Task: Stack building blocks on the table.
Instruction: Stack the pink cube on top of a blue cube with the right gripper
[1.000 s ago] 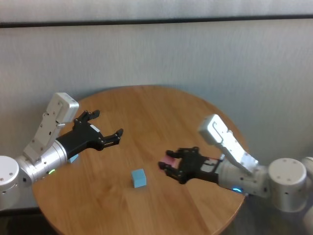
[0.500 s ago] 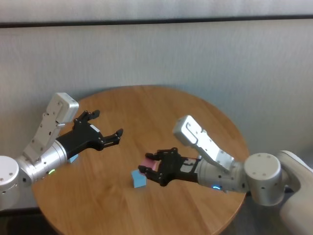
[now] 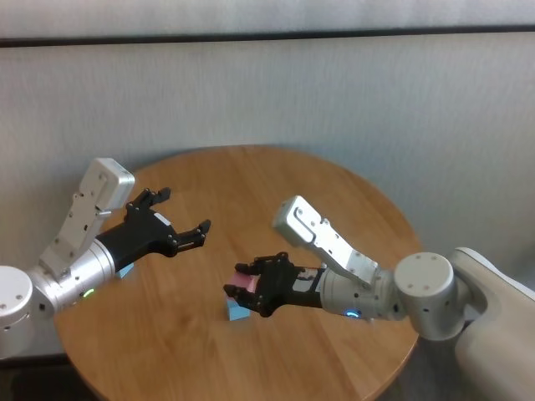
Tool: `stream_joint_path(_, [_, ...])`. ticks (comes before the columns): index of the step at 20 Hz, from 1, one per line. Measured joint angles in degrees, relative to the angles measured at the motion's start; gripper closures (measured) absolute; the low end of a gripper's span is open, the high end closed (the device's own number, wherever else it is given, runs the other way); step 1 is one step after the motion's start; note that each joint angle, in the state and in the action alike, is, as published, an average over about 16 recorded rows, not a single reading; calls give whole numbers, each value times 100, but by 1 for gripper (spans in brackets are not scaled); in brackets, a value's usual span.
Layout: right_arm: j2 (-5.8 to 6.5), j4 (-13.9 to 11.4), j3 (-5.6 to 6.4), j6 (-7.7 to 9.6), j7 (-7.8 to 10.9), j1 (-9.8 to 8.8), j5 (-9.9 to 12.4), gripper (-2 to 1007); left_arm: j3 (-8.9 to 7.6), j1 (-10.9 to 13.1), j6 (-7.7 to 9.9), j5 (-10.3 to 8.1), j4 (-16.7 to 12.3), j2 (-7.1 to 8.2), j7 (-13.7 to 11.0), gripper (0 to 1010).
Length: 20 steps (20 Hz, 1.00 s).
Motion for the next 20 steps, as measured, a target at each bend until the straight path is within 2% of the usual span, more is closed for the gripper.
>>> stream_joint_path(9, [-185, 372, -77, -28, 90, 229, -77, 637, 0, 0, 0, 0, 0, 0, 0, 7])
stream_joint_path(20, [-255, 532, -90, 16, 151, 323, -92, 637, 0, 0, 0, 0, 0, 0, 0, 7])
